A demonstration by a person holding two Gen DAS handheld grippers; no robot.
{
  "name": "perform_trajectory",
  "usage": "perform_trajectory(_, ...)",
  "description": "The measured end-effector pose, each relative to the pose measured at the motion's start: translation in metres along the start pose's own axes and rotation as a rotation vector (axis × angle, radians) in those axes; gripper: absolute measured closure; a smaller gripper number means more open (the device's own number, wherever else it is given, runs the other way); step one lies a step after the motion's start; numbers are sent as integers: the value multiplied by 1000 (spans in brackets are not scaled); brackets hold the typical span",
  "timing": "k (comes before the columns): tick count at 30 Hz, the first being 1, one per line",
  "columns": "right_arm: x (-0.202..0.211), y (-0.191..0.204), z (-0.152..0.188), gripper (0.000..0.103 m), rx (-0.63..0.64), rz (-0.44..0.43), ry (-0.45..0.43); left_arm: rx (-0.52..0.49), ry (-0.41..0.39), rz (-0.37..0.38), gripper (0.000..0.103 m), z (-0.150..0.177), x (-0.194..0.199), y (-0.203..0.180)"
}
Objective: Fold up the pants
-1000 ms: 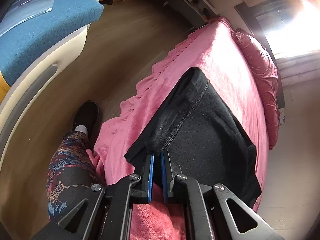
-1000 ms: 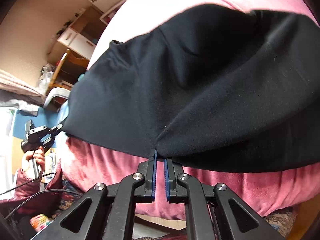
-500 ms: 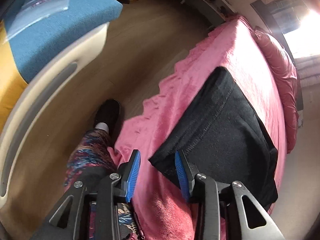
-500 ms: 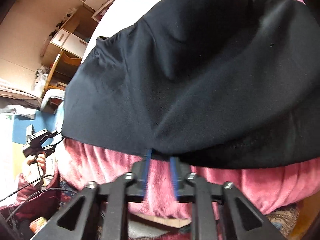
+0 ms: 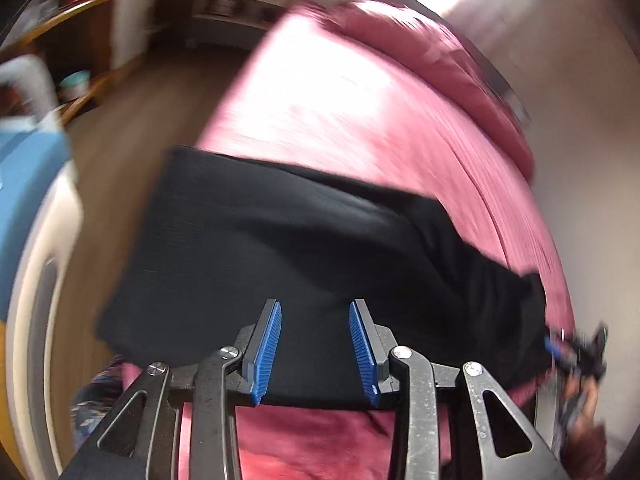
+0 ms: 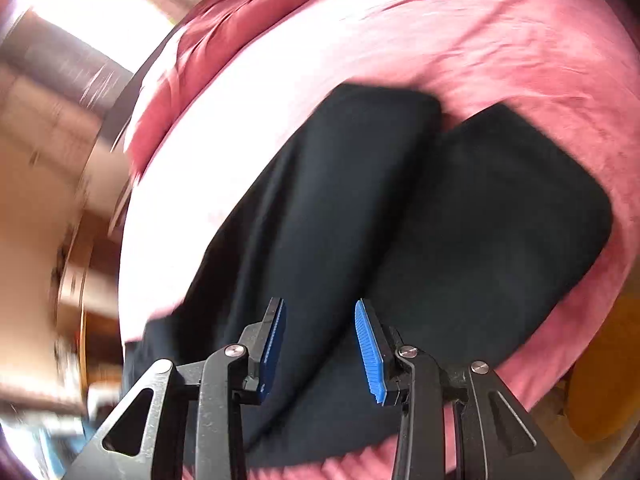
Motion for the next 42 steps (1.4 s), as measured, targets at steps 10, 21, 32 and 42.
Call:
perform_trajectory(10, -34, -47, -59, 68, -170, 15, -56, -283, 175, 98, 67, 40, -51, -115)
perform_trajectory(21, 25, 3, -100, 97, 97, 87, -124, -396, 255, 130, 67, 66, -67, -144)
perform_trajectory(32, 92, -49, -56, 97, 45, 194, -58, -599, 253, 197, 67, 75, -63, -182)
perform_trajectory(42, 115, -135, -39, 80, -289, 21, -202, -696, 282, 181, 67, 93, -76, -210)
Point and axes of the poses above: each gripper's, at about its wrist camera, not at the fingertips, and x roughly against the way its jaws point, y to its left, z to its underside, the point moved 10 cm from there along -x, roughly the way its jaws point, and after that the axes turned 8 degrees about -z, right-handed, at the moved point
